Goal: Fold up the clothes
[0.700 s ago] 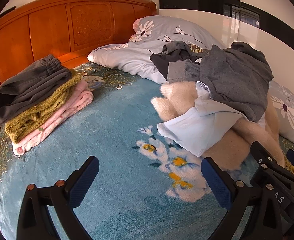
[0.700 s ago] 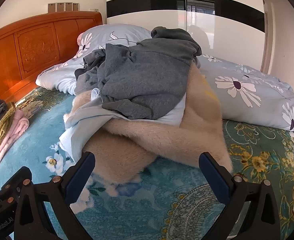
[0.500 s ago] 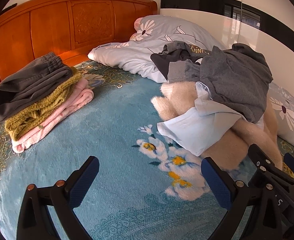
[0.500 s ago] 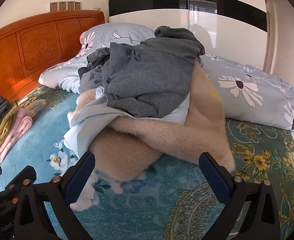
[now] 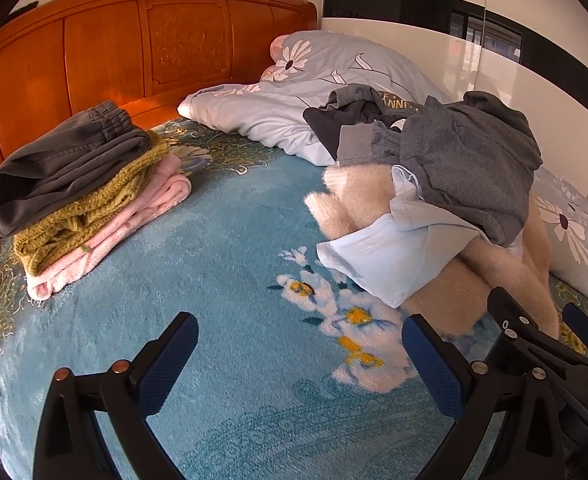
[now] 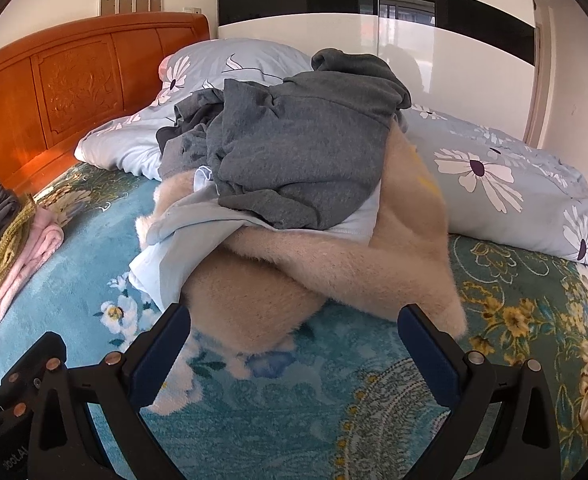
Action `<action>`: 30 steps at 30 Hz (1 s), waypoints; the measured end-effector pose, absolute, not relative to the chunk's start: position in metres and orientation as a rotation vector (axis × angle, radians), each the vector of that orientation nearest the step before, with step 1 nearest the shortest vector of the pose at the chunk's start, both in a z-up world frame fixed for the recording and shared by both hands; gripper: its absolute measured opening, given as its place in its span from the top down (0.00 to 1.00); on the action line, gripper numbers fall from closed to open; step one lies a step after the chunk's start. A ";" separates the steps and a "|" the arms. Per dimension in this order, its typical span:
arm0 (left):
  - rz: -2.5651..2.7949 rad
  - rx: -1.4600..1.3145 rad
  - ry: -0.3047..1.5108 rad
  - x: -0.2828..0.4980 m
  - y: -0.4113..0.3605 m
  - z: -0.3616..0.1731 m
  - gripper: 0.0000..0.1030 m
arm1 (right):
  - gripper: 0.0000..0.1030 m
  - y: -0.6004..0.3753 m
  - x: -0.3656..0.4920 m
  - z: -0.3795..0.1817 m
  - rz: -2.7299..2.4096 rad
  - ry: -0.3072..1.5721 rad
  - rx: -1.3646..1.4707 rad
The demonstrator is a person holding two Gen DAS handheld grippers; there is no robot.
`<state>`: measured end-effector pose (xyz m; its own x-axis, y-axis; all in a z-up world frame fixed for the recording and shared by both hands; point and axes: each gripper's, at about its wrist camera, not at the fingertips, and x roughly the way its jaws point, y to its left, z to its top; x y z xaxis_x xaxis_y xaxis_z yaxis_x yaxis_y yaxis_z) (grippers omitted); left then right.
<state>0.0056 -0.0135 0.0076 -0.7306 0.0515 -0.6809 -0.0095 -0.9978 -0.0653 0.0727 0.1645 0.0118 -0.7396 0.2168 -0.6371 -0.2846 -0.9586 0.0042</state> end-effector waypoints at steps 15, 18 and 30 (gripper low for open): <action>2.879 -1.175 -0.147 0.008 -0.019 0.005 0.00 | 0.00 0.154 0.074 0.015 2.695 0.071 -0.981; 2.882 -1.176 -0.146 0.008 -0.019 0.004 0.00 | 0.00 0.154 0.074 0.015 2.693 0.067 -0.987; 2.870 -1.205 -0.167 0.007 -0.022 0.000 0.00 | 0.00 0.152 0.073 0.010 2.674 0.063 -1.024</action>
<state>0.0074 -0.0220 -0.0002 -0.7009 0.0640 -0.7104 0.0188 -0.9940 -0.1081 0.0726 0.1520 0.0104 -0.7112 0.2402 -0.6607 -0.2710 -0.9608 -0.0575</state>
